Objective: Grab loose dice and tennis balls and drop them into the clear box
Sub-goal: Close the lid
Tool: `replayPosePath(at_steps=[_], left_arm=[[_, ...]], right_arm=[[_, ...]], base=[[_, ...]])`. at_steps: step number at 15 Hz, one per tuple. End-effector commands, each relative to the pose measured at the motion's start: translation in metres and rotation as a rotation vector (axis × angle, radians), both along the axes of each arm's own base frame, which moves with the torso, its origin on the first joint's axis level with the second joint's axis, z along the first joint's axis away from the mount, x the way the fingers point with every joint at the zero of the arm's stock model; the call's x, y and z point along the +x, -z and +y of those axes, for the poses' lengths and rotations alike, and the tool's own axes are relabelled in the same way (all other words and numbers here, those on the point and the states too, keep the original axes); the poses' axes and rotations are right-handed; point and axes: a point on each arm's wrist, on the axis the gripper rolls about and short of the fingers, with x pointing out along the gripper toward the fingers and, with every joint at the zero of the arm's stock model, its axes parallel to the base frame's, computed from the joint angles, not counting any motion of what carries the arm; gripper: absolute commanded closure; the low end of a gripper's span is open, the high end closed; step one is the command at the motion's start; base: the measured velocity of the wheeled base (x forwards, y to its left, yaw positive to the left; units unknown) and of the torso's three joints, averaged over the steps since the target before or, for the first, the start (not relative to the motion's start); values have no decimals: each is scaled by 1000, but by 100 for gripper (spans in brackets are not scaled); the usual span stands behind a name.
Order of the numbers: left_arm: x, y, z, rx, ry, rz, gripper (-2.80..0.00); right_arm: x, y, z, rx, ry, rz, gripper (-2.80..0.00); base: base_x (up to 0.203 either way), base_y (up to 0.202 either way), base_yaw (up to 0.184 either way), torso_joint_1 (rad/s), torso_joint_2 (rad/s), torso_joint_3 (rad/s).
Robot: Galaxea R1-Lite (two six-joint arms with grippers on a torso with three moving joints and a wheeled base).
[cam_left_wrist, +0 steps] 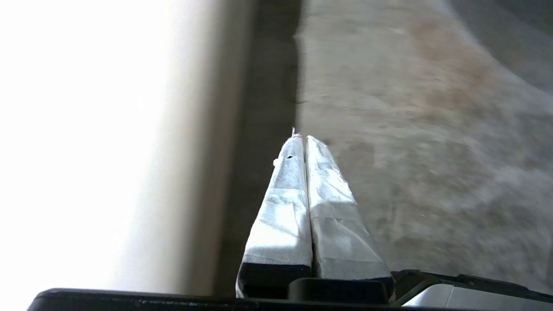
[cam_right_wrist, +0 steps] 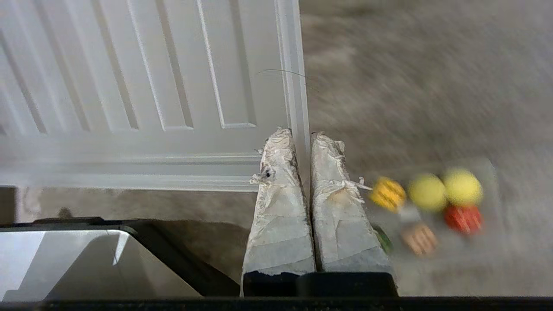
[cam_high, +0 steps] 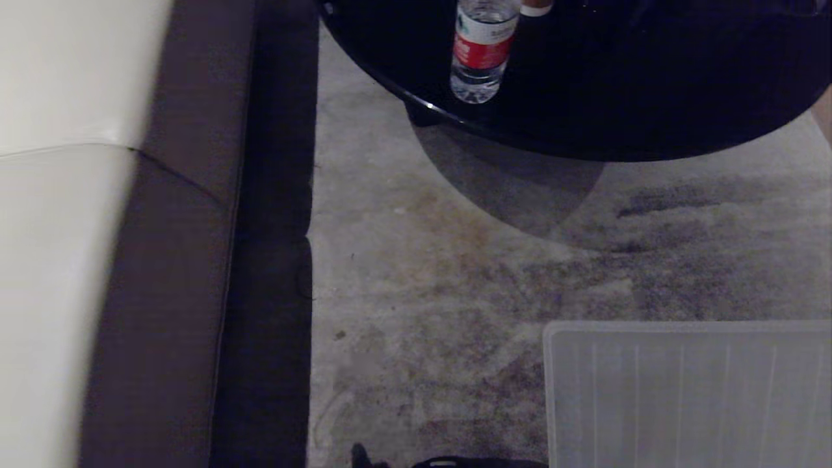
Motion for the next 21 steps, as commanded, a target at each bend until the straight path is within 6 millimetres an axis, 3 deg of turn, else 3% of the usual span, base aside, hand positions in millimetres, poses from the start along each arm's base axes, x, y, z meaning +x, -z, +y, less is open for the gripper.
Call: replayPosePath(at_steps=[1, 4, 21], left_arm=[[0, 0, 0, -1, -1, -1, 0], [0, 0, 0, -1, 0, -1, 0], [0, 0, 0, 3, 0, 1, 0]], right_arm=[[0, 0, 0, 0, -1, 2, 0], [0, 0, 0, 0, -1, 2, 0], [0, 0, 0, 1, 1, 2, 0]], base=[[0, -16, 168, 5, 2, 0], [-4, -17, 112, 3, 3, 2], [0, -5, 1, 0, 0, 0]])
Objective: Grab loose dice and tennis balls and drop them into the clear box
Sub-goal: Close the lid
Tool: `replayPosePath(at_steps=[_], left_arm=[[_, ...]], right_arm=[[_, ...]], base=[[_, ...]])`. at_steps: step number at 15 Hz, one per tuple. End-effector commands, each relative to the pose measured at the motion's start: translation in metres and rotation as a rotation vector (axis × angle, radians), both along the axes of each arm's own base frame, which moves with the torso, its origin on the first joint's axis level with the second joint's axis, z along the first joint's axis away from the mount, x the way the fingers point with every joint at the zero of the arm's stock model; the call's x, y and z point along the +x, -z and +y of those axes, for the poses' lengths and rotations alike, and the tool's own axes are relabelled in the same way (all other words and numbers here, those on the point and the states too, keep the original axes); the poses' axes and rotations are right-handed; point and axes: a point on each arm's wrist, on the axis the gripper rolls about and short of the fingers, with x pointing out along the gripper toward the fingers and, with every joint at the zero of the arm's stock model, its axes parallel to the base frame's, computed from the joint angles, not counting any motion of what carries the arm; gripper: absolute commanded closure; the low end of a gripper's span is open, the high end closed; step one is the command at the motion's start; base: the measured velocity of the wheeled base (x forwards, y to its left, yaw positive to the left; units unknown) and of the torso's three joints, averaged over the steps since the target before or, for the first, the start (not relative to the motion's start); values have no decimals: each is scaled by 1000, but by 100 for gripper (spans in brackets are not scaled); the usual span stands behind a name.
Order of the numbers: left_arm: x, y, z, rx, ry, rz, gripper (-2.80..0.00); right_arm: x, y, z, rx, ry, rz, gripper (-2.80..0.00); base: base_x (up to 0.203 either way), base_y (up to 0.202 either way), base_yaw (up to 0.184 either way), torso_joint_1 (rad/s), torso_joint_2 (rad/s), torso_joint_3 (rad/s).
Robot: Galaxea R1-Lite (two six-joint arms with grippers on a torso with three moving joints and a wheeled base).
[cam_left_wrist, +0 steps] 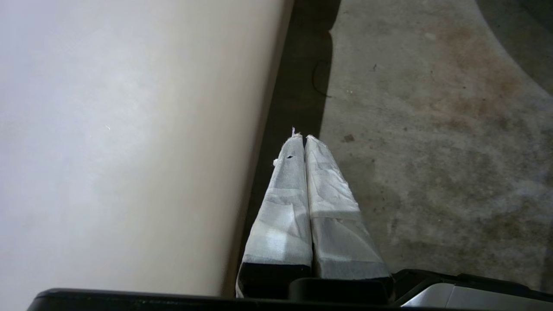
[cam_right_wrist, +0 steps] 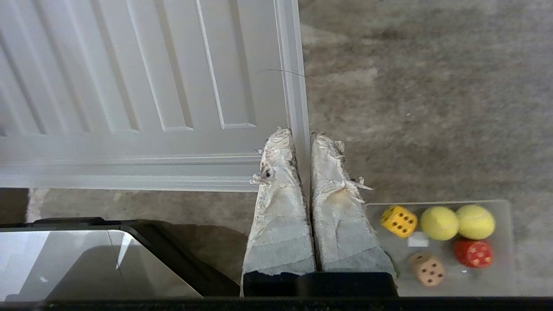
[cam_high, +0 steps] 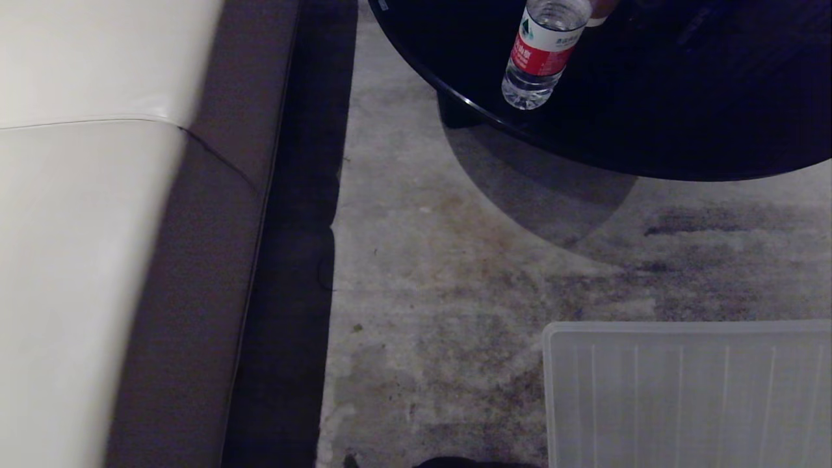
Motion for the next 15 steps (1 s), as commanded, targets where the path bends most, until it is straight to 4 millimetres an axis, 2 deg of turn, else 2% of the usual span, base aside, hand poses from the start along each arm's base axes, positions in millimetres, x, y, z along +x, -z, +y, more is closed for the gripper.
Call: replayPosePath(at_steps=[1, 8, 15], left_arm=[[0, 0, 0, -2, -2, -1, 0], [0, 0, 0, 0, -1, -1, 0], [0, 0, 0, -3, -1, -1, 0]], right_arm=[[0, 0, 0, 0, -1, 2, 0], [0, 0, 0, -1, -1, 2, 0], [0, 0, 0, 0, -1, 2, 0]], base=[[1, -130, 13, 6, 6, 1], [0, -160, 1, 1, 2, 2], [0, 0, 0, 0, 0, 0]])
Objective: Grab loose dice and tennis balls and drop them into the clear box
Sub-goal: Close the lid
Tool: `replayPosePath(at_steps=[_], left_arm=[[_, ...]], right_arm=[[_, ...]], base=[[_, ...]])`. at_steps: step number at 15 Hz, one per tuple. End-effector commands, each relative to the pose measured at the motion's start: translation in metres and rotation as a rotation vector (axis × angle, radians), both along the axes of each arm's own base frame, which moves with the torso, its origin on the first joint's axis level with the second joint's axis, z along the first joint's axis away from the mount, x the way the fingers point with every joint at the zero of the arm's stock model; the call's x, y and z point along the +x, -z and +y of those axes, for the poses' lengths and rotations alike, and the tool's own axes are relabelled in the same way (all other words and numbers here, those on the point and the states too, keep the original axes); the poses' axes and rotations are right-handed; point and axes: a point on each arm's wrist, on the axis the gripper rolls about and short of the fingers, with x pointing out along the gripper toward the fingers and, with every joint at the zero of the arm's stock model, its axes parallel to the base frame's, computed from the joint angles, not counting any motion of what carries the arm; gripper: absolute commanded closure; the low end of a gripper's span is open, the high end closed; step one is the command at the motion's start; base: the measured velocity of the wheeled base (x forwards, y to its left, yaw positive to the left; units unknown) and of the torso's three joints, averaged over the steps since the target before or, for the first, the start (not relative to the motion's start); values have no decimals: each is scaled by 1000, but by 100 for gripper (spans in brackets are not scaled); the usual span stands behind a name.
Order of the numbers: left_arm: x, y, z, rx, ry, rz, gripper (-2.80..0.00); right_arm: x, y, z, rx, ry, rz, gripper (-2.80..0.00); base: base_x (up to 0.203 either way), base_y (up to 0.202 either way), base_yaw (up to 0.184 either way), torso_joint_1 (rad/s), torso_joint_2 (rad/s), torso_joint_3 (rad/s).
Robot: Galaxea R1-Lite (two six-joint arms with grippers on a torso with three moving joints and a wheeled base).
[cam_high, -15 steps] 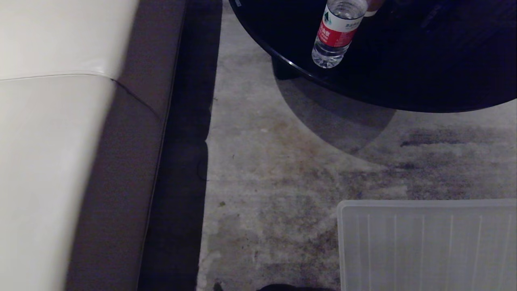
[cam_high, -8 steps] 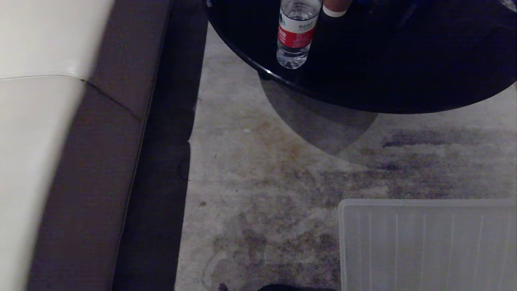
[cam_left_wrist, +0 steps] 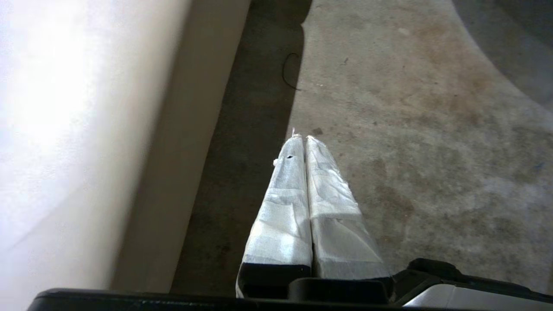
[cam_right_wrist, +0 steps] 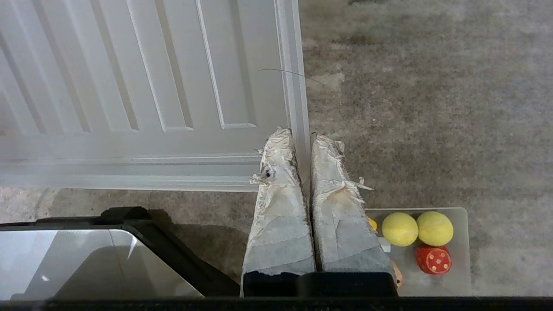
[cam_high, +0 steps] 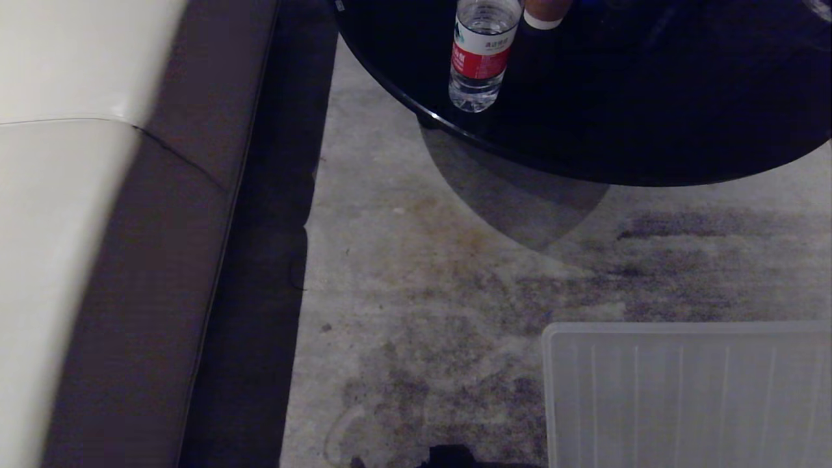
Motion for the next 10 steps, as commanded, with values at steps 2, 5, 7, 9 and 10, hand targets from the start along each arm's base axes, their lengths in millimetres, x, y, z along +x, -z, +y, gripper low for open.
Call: replayPosePath(at_steps=[2, 5, 7, 9, 10], left_arm=[[0, 0, 0, -1, -1, -1, 0], [0, 0, 0, -1, -2, -1, 0], [0, 0, 0, -1, -1, -1, 0], [0, 0, 0, -1, -1, -1, 0], [0, 0, 0, -1, -1, -1, 0]], right_arm=[[0, 0, 0, 0, -1, 2, 0], [0, 0, 0, 0, -1, 2, 0], [0, 0, 0, 0, -1, 2, 0], [0, 0, 0, 0, -1, 2, 0], [0, 0, 0, 0, -1, 2, 0]], base=[[-67, 0, -1, 1, 3, 0], [-181, 0, -1, 2, -2, 6], [-184, 0, 0, 2, 1, 3], [-185, 0, 3, 0, 3, 3], [-182, 0, 1, -1, -1, -5]])
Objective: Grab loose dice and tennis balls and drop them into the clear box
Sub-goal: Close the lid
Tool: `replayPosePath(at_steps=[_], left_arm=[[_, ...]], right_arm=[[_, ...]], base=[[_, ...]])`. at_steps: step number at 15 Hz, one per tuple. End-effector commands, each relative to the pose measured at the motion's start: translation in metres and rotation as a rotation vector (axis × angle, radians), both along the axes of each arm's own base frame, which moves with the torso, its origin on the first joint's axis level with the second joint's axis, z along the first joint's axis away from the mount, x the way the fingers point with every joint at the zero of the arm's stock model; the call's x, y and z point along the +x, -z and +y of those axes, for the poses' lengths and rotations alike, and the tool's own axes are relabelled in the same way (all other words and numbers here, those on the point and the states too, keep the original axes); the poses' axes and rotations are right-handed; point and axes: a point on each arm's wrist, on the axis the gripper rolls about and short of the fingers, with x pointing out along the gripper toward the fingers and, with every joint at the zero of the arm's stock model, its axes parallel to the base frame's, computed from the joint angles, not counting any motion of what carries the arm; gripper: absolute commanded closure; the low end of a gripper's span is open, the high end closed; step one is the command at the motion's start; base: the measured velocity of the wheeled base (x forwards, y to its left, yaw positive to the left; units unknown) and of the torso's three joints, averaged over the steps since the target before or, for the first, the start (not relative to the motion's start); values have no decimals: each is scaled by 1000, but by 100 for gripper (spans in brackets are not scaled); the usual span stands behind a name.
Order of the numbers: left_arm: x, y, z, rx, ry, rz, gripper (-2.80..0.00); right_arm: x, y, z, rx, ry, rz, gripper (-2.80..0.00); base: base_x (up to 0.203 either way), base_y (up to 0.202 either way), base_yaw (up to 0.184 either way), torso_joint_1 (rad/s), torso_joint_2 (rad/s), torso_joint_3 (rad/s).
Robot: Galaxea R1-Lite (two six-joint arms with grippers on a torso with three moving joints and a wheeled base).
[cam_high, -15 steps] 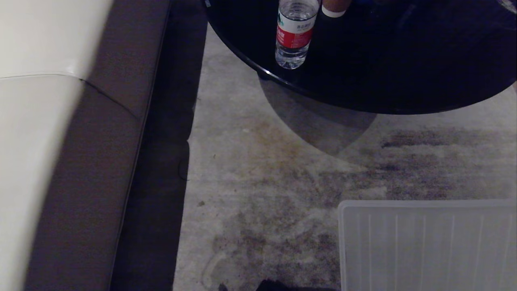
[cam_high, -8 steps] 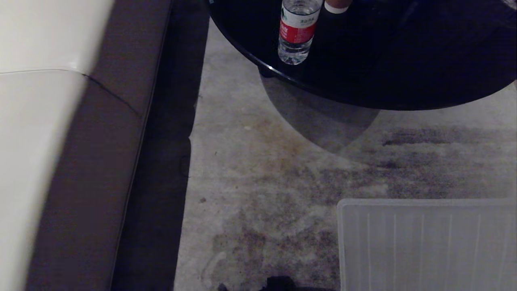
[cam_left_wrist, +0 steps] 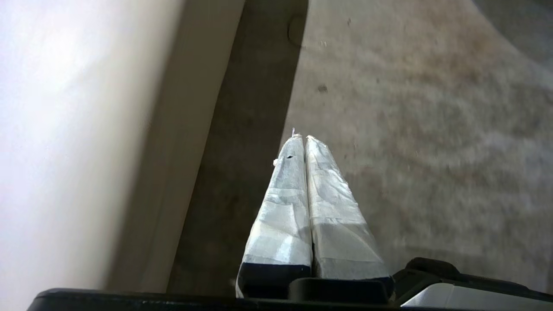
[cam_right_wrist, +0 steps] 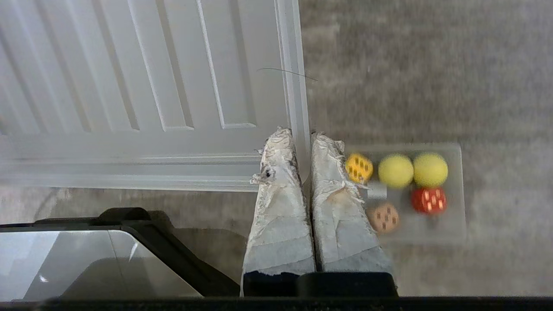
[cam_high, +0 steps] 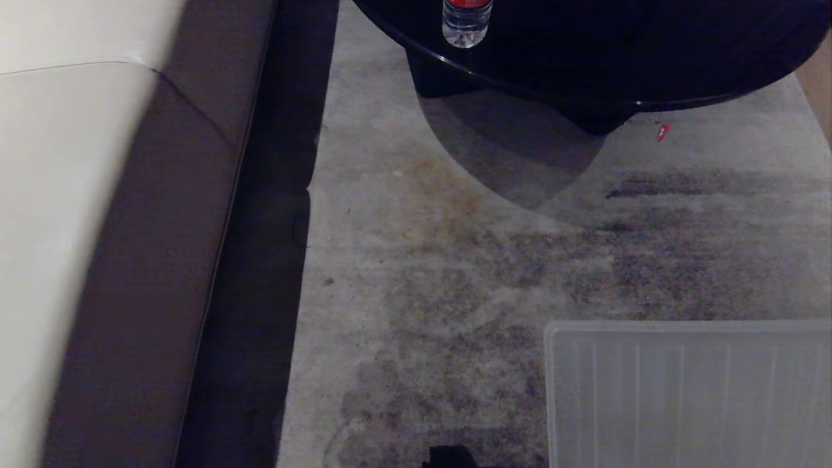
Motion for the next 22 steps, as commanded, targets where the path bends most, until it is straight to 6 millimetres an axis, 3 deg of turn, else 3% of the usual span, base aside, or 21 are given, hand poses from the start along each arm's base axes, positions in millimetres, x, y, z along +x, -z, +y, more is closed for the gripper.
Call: replayPosePath(at_steps=[1, 11, 22], left_arm=[[0, 0, 0, -1, -1, -1, 0], [0, 0, 0, -1, -1, -1, 0], [0, 0, 0, -1, -1, -1, 0]], right_arm=[[0, 0, 0, 0, -1, 2, 0], [0, 0, 0, -1, -1, 2, 0], [0, 0, 0, -1, -2, 2, 0]], base=[[-180, 0, -1, -1, -1, 2], [-169, 0, 0, 1, 3, 2], [0, 0, 0, 0, 0, 0]])
